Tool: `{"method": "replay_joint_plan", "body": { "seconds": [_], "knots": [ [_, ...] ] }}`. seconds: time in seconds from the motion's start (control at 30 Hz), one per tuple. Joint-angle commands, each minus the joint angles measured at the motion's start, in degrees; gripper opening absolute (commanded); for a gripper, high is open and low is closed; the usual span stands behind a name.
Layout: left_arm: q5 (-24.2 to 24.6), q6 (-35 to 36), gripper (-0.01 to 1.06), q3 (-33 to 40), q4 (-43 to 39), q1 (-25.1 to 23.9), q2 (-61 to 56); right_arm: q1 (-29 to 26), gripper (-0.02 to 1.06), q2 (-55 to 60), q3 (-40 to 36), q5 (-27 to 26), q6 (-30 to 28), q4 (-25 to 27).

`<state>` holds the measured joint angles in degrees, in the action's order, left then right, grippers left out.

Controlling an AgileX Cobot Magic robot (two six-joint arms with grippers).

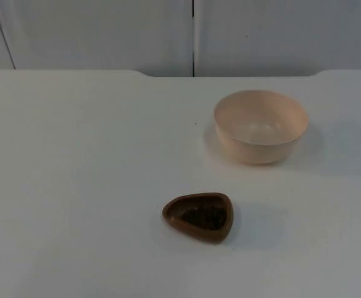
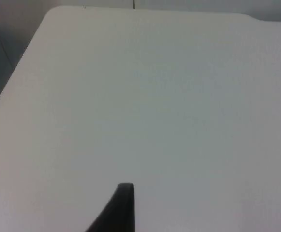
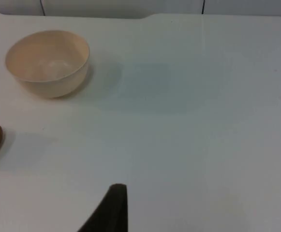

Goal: Pick up the bowl with the left hand and pour the coffee beans from the cup into the bowl with the right hand.

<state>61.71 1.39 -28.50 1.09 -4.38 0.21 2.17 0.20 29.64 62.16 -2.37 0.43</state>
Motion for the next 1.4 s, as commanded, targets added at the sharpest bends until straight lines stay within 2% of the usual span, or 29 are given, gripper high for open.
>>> {"method": "replay_joint_plan", "body": {
  "seconds": [0.0,0.4,1.0,1.37],
  "knots": [
    [-1.12,-0.02,1.05,-0.92,-0.08,-0.13,0.31,-0.33,1.05,-0.2,-0.13,-0.34,0.14,0.11],
    [-2.48,-0.02,1.05,-7.6,-0.33,-0.13,4.4,-0.33,1.05,-0.2,-0.13,-0.34,0.14,0.11],
    [-2.51,-0.02,1.05,-7.74,1.91,-0.13,4.4,-0.33,1.05,-0.2,-0.13,-0.34,0.14,0.11],
    [-5.88,-0.02,1.05,-7.83,4.03,0.44,10.29,-0.33,1.05,-0.2,-0.13,-0.34,0.25,0.11]
  ]
}}
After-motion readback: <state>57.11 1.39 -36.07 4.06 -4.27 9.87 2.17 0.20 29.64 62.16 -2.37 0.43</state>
